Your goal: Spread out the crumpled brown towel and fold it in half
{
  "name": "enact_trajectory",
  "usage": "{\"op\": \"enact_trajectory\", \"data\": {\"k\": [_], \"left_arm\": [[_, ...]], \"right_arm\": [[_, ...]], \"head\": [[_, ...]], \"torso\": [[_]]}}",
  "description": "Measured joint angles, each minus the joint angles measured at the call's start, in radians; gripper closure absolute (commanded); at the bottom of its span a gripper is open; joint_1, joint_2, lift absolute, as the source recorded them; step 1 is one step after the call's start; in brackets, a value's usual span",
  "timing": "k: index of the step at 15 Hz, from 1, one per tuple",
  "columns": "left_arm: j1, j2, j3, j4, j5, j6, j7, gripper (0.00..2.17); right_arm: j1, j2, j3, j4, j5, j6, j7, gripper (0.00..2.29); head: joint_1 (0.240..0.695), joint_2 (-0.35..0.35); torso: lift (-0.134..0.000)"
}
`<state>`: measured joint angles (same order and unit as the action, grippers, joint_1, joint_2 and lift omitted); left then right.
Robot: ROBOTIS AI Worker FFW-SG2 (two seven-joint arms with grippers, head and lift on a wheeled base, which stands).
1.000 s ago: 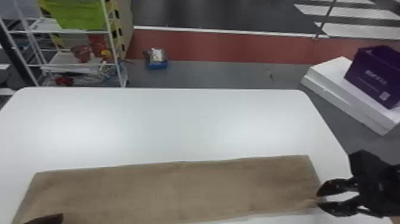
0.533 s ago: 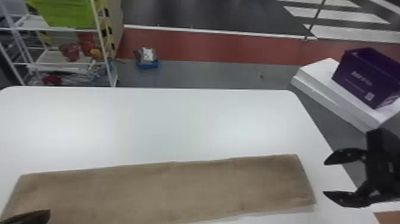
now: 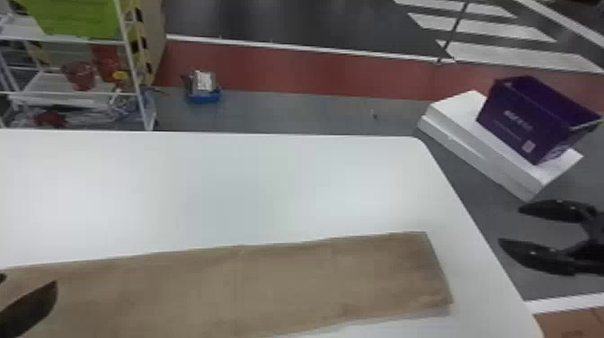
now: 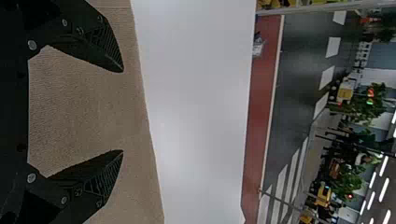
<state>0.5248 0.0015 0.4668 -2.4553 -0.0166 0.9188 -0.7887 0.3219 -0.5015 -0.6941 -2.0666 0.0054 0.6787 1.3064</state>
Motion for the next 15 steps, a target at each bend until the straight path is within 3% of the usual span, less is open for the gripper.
{"op": "enact_trajectory", "data": {"k": [3, 7, 11, 15], "left_arm": [[0.013, 0.000, -0.007, 0.066, 0.056, -0.210, 0.049, 0.16], [0.014, 0.000, -0.058, 0.117, 0.042, -0.304, 0.045, 0.16], [-0.003, 0.000, -0.061, 0.125, -0.004, -0.247, 0.046, 0.16], [-0.045, 0.000, -0.009, 0.164, -0.017, -0.199, 0.036, 0.16]], "right_arm": [[-0.011, 0.089, -0.004, 0.016, -0.041, 0.104, -0.061, 0.08], [-0.037, 0.189, 0.003, 0.050, -0.090, 0.155, -0.034, 0.09], [-0.042, 0.238, -0.022, 0.051, -0.050, 0.155, -0.016, 0.09], [-0.048, 0.243, -0.065, 0.056, -0.032, 0.171, -0.016, 0.09]], "head": [[0.695, -0.199], [0.695, -0.182], [0.695, -0.178], [0.695, -0.166]], "torso": [[-0.124], [-0.124], [-0.124], [-0.124]]}}
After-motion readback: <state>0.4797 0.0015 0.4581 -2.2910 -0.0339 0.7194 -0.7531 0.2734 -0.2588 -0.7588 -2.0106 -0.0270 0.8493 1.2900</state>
